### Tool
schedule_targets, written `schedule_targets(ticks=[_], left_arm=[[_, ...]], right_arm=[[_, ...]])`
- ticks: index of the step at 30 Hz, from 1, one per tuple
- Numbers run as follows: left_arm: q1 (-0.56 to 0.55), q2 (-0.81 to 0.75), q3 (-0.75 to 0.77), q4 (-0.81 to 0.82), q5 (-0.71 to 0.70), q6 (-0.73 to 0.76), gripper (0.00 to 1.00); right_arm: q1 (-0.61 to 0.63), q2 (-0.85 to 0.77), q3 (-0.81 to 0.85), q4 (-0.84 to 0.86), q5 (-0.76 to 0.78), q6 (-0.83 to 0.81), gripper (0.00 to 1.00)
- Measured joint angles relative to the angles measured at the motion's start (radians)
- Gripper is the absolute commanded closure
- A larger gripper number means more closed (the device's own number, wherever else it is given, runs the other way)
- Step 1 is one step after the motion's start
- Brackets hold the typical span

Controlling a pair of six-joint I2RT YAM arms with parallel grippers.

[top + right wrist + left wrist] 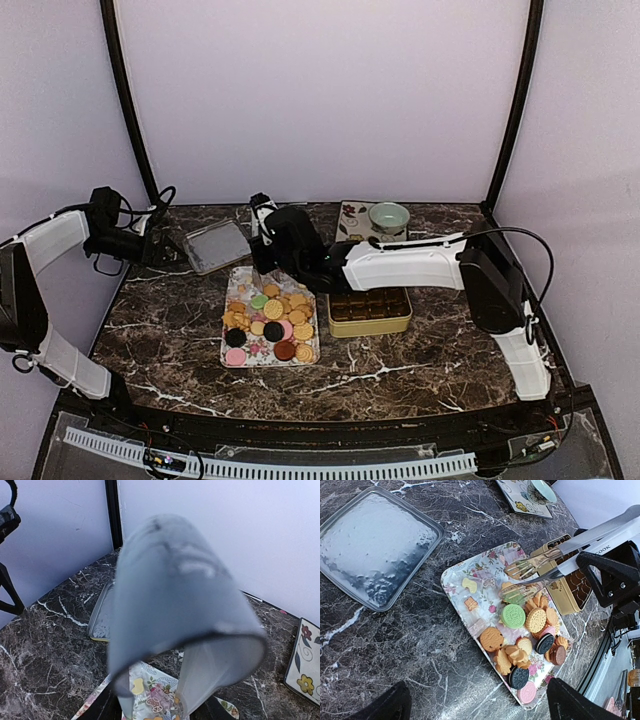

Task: Pack the cookies
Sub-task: Pick up the fake cookies from the plate.

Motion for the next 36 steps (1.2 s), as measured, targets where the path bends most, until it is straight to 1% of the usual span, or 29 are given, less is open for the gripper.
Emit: schedule_targets(ticks=[11,12,15,17,19,29,36], left_arm=[[0.000,0.000,0.000,0.000,0.005,0.000,0.03],[0.000,0.000,0.000,0.000,0.005,0.000,0.03],[0.000,0.000,0.000,0.000,0.005,0.000,0.03],[0.000,0.000,0.000,0.000,0.007,0.000,0.03],[0.000,0.000,0.000,0.000,0.008,0.000,0.03],[0.000,0.000,0.000,0.000,0.012,-0.001,0.03],[0.000,0.000,0.000,0.000,0.015,-0.001,0.03]], right_arm=[[0.000,0.042,-0.001,0.001,0.018,-0.005,0.57],[0.000,0.042,-0.004,0.003,0.019,-0.006,0.58],[0.003,0.037,-0.019,0.016,0.032,-0.008,0.65],[0.005,0.024,-0.039,0.023,0.039,-0.010,0.68],[0.006,0.006,-0.062,0.023,0.042,-0.012,0.68],[0.007,-0.069,-0.109,0.014,0.070,-0.037,0.68],[0.005,-0.197,-0.175,0.026,0.105,-0.060,0.68]])
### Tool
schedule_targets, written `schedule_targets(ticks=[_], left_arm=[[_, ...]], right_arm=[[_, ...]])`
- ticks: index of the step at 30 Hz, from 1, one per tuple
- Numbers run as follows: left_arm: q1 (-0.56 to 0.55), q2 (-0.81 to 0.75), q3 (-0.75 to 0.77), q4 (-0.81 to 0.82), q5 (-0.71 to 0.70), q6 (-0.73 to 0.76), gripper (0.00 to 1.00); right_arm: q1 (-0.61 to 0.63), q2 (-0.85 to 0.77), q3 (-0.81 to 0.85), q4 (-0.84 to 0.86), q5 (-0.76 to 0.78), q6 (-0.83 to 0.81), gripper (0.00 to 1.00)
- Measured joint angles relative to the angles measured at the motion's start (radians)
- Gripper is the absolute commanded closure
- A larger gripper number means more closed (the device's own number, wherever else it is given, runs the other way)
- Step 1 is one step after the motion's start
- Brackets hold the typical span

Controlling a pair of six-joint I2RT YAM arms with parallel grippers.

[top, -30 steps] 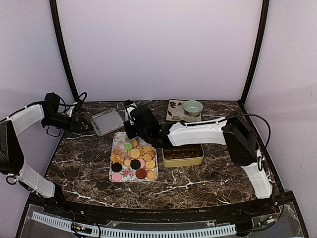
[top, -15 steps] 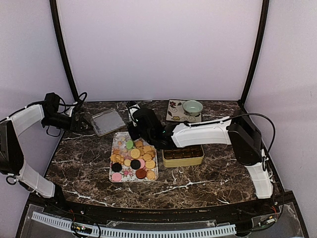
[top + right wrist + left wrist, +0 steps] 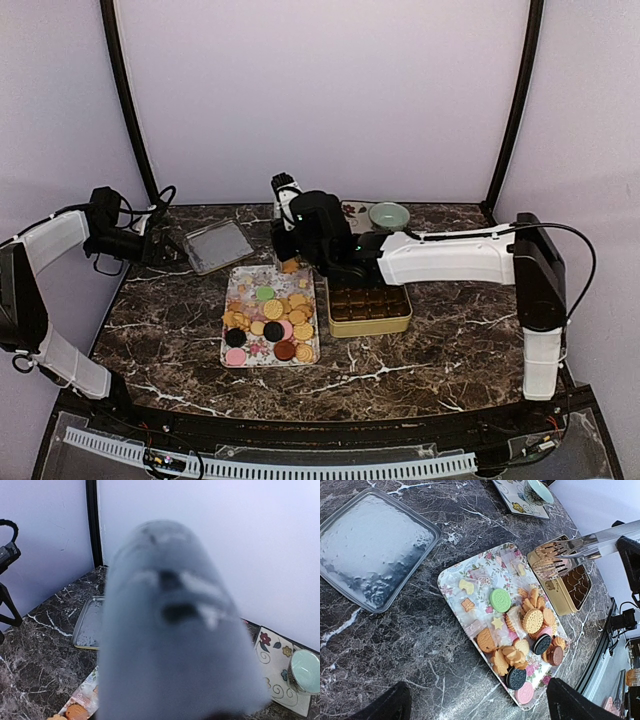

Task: Pack the cookies
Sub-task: Pick up the fake cookies from the plate, then place the fake cookies in the empty pocket of the box.

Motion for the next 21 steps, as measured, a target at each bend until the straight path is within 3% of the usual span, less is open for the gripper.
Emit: schedule_targets(ticks=[14,21], left_arm=[[0.000,0.000,0.000,0.000,0.008,0.000,0.03],[0.000,0.000,0.000,0.000,0.008,0.000,0.03]], right_arm=[[-0.072,-0.254,-0.381,0.068,0.104,0.048,0.66],[-0.079,-0.264,-0.417,0.081,0.118,0.073,0.66]])
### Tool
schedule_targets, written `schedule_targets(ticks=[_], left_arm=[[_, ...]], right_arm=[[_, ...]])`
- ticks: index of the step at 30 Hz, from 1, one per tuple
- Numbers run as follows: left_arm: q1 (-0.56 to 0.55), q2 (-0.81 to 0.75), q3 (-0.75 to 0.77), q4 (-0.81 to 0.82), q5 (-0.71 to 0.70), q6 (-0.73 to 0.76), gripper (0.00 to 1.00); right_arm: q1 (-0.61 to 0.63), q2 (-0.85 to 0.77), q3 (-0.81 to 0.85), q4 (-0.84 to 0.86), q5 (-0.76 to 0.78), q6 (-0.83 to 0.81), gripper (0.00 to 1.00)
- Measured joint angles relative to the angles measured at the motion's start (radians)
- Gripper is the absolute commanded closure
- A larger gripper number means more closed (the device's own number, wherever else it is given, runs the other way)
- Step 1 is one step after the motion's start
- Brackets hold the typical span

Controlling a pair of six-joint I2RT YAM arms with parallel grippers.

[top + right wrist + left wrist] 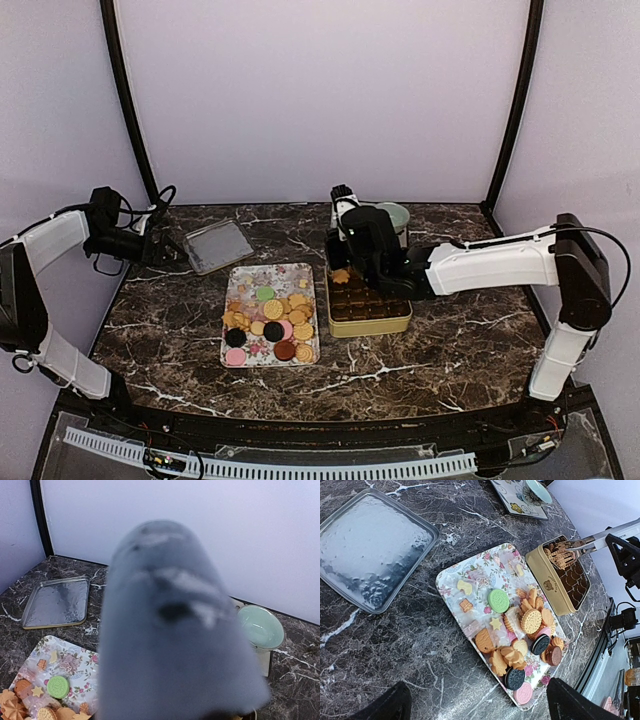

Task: Pack the cookies
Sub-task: Place the fake cookies in the empty pocket of the box.

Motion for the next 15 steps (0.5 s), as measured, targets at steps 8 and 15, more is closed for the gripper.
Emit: schedule_targets(ticks=[8,15], left_arm=[[0.000,0.000,0.000,0.000,0.000,0.000,0.03],[0.000,0.000,0.000,0.000,0.000,0.000,0.03]], right_arm=[[0.000,0.000,0.000,0.005,-0.006,0.007,0.64],[-0.001,0.000,0.000,0.006,-0.007,0.015,0.57]])
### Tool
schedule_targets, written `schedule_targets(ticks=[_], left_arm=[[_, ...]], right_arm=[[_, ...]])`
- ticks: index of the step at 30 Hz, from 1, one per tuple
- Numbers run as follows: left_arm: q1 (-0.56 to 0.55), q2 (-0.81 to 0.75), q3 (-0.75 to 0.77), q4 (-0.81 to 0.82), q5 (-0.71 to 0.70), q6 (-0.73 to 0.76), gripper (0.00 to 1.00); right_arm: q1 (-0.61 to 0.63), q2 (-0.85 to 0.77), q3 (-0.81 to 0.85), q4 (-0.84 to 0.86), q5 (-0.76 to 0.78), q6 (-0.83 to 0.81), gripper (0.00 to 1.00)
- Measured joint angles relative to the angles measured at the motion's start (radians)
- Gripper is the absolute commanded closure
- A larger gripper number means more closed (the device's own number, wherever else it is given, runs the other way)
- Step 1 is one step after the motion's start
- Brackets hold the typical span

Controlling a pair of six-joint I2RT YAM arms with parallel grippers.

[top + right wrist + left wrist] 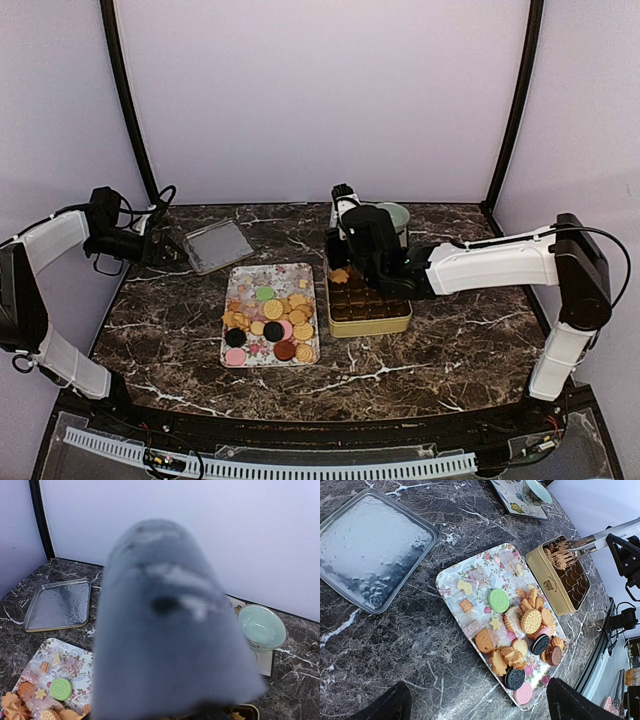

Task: Pack the cookies
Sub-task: Place the fake cookies in the empty pocket of the box.

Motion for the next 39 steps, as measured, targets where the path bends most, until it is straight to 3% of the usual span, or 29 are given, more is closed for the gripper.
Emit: schedule_targets(ticks=[18,26,39], left_arm=[[0.000,0.000,0.000,0.000,0.006,0.000,0.03],[0.000,0.000,0.000,0.000,0.005,0.000,0.03],[0.000,0.000,0.000,0.000,-0.002,0.000,0.03]], right_arm=[[-0.001,-0.030,0.000,0.000,-0.013,0.004,0.55],[0.087,-0.029,0.087,-0.008,-0.032,-0.013,0.55],[0.130,0.216,0.286,-0.049,-0.092,-0.016,0.55]])
